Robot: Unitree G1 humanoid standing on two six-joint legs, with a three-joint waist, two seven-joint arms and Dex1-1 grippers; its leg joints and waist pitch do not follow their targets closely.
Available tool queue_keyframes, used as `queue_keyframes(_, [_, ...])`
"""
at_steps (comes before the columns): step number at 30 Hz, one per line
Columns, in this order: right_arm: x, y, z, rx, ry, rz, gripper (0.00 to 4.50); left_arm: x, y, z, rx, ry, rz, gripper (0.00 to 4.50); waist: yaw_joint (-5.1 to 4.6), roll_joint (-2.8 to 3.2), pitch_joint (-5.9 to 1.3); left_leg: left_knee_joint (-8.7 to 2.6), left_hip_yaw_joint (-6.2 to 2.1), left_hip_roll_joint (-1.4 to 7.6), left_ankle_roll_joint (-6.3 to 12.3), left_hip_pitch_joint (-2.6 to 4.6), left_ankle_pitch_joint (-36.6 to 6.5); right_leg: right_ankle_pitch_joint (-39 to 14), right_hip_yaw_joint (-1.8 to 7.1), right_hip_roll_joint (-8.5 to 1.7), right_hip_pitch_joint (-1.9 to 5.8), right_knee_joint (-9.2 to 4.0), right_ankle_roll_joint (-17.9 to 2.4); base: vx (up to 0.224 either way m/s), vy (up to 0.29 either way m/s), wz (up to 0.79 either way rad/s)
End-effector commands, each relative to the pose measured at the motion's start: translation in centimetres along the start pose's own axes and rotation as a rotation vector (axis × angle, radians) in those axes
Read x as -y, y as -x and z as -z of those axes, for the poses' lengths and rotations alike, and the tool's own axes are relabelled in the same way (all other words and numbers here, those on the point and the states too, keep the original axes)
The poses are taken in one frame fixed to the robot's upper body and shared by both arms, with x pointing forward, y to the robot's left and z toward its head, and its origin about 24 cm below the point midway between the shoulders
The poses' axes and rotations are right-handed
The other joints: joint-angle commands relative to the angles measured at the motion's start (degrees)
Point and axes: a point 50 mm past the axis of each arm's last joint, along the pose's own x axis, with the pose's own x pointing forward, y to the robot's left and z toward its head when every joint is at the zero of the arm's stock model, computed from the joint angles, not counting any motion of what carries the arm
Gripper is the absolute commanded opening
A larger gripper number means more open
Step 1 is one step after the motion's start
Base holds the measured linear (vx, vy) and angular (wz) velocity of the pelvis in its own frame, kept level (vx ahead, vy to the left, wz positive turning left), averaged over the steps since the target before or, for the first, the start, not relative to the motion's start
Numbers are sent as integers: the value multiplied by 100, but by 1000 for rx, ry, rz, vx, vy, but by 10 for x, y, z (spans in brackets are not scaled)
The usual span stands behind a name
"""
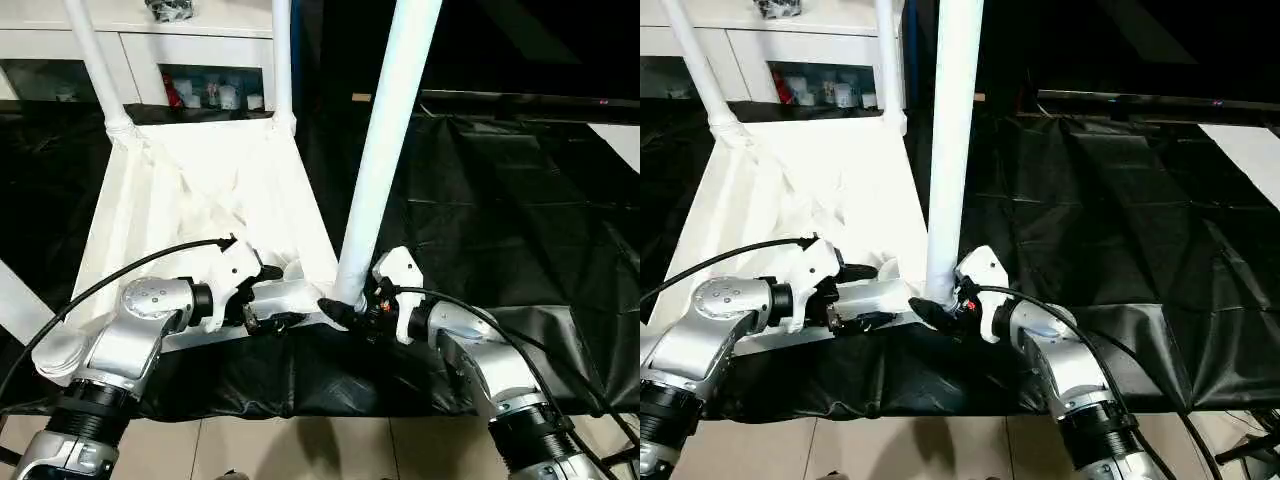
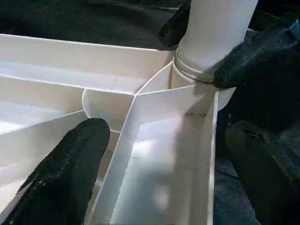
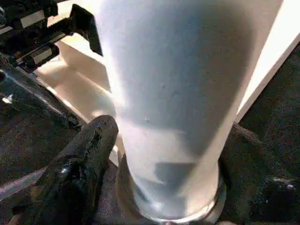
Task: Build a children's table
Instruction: Rotate leg to tighten
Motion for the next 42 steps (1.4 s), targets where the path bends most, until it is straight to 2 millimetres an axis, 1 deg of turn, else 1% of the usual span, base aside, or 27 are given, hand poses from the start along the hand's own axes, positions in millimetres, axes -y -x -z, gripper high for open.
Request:
queue_keyframes(1, [0, -1, -2, -12, 11, -15, 358, 1, -1, -4, 5, -25, 8, 445, 28, 30, -371, -293, -34, 136, 267, -43, -682, -955, 391, -419, 383, -402, -698, 0, 0, 0])
queue_keyframes(16, [0, -1, -2, -12, 11, -15, 358, 1, -1, -4, 5, -25, 8, 445, 29, 34, -375, -289, -35, 137, 270, -43, -657, -896, 392, -418, 383, -395, -715, 0, 0, 0])
queue_keyframes(21, [0, -1, -2, -12, 11, -15, 358, 1, -1, -4, 5, -25, 8, 445, 27, 33, -371, -292, -36, 135, 262, -47, -685, -964, 390, -420, 386, -403, -697, 0, 0, 0])
queue_keyframes(25, [0, -1, -2, -12, 11, -15, 358, 1, -1, -4, 5, -25, 8, 445, 29, 31, -375, -288, -35, 134, 268, -46, -657, -895, 393, -419, 386, -393, -712, 0, 0, 0])
queue_keyframes(42, [0, -1, -2, -12, 11, -15, 358, 1, -1, -4, 5, -25, 8, 445, 28, 33, -371, -291, -37, 136, 265, -45, -679, -948, 390, -418, 383, -399, -703, 0, 0, 0])
